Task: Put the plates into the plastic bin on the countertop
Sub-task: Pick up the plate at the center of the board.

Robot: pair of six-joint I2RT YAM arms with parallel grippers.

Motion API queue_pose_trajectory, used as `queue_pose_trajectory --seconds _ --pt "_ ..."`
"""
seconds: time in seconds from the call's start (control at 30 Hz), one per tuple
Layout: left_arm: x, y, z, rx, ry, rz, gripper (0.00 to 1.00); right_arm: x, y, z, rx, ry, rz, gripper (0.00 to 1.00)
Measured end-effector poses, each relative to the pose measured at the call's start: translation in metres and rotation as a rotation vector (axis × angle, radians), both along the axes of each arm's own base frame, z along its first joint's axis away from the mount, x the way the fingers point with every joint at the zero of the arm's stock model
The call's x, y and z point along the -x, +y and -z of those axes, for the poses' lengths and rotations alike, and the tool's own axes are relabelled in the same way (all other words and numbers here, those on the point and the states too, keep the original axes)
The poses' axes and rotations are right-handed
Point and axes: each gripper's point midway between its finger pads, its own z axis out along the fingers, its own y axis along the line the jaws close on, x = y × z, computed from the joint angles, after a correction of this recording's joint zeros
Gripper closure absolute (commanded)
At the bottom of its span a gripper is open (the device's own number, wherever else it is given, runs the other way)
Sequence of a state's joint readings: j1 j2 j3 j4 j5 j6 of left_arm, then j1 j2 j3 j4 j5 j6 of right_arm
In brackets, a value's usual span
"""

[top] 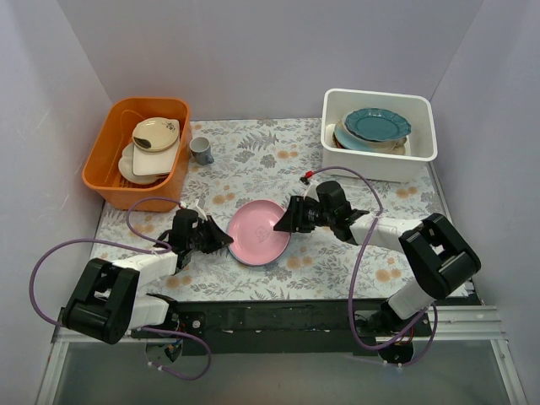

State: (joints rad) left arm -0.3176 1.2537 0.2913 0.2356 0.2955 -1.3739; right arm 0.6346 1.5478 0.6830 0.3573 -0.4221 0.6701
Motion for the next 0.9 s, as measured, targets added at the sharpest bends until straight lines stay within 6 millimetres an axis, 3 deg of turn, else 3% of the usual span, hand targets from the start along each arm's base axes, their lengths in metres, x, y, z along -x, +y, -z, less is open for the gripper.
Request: queue_pose_trajectory --seconds 0.13,0.27,0.4,0.57,0.6,0.67,0.73,0.9 --pt "0.000 0.000 0.000 -0.003 0.000 0.001 1.00 0.001 0.003 0.004 -0.002 0.014 -0.004 0.58" --pt "0.000 0.002 0.001 -0.007 0.000 -0.002 1.00 0.000 0.003 0.007 0.004 0.020 0.005 0.98" --pt "-0.004 -0.001 -0.009 0.009 -0.033 0.005 1.00 -0.010 -0.009 0.032 0.089 0.041 0.078 0.99" --pt "-0.004 0.000 -0.011 0.006 -0.037 0.003 0.98 -0.011 -0.009 0.033 0.086 0.044 0.082 0.99" --pt "-0.004 0.000 -0.011 0.006 -0.038 0.003 0.95 -0.011 -0.009 0.033 0.086 0.044 0.082 0.99" --pt "-0.004 0.000 -0.012 0.006 -0.038 0.004 0.72 -0.011 -0.008 0.033 0.085 0.043 0.081 0.99" --pt "-0.003 0.000 -0.014 0.009 -0.042 0.004 0.61 -0.009 -0.007 0.032 0.081 0.047 0.074 0.99" --pt "-0.007 -0.003 -0.029 0.032 -0.082 0.009 0.22 0.003 0.003 0.024 0.042 0.051 0.012 0.99"
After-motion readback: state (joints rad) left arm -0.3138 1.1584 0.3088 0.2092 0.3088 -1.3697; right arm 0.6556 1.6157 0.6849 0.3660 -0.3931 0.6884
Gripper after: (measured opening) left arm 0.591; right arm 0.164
